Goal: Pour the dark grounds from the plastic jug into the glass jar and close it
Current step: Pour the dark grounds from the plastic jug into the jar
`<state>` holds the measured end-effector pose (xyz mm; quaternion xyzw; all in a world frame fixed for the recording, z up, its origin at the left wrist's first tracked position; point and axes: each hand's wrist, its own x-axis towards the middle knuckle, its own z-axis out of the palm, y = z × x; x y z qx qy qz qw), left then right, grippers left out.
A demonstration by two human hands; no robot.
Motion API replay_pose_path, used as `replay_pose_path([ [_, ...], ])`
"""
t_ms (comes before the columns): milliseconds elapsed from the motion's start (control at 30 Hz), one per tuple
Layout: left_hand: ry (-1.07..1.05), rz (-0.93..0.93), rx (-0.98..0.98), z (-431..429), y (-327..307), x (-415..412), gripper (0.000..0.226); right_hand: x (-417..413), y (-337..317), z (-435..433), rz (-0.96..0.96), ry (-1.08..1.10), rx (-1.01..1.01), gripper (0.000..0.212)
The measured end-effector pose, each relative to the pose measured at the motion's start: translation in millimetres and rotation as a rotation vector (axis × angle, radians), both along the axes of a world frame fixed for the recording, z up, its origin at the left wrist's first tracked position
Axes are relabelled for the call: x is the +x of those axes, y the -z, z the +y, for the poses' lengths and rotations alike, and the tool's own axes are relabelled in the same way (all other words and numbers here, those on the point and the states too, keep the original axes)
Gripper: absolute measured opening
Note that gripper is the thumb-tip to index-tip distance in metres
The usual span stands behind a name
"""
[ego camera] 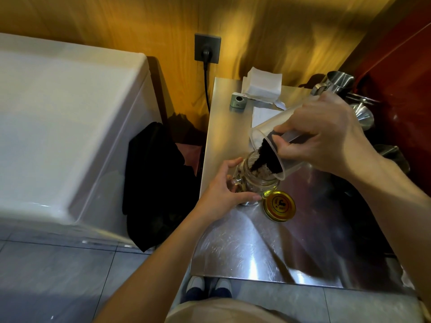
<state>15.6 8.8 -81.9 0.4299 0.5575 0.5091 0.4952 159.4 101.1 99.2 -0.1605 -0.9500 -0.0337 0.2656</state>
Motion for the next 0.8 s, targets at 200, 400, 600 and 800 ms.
replay_pose_path([
  [200, -0.006, 0.006, -0.004, -1.6, -3.9, 0.1, 0.078, -2.5, 0.3, 0.5, -0.024, -0.006, 0.009, 0.030],
  [400, 0.004, 0.002, 0.003, -1.8, -4.7, -0.1, 0.079, -0.5, 0.3, 1.3, -0.026, 0.001, 0.002, 0.029],
  [600, 0.008, 0.011, 0.001, -0.4, -2.7, -0.7, 0.079, -3.5, -0.6, 1.8, -0.042, -0.003, 0.022, 0.032],
  [800, 0.000, 0.007, -0.010, 0.5, -2.2, -0.1, 0.080, -6.1, -3.2, 1.1, -0.091, -0.008, 0.025, 0.035],
])
